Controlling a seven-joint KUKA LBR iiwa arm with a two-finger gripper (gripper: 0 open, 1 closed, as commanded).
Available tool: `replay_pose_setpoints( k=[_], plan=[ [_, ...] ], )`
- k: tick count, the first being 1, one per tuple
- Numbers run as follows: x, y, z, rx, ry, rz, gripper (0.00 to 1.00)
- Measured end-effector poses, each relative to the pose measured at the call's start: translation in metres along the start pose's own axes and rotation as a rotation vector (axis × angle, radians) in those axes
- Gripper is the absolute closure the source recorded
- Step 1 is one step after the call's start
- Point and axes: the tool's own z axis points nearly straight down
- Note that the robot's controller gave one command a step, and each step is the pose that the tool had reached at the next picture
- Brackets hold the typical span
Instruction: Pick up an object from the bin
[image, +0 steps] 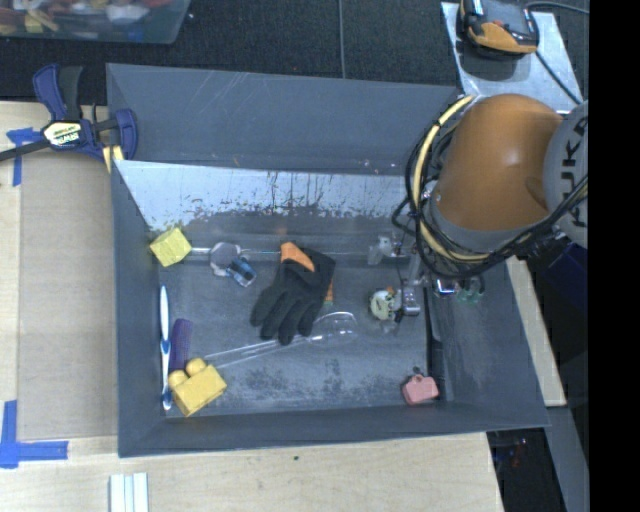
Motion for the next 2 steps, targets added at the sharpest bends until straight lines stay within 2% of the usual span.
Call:
replay_pose_setpoints(
  k=[1, 2],
  plan=[
    [-0.002, 0.000, -0.005, 0.000, -0.009, 0.000, 0.00],
    [-0.023, 0.019, 0.036, 0.003, -0.017, -0.195, 0.00]
  ],
)
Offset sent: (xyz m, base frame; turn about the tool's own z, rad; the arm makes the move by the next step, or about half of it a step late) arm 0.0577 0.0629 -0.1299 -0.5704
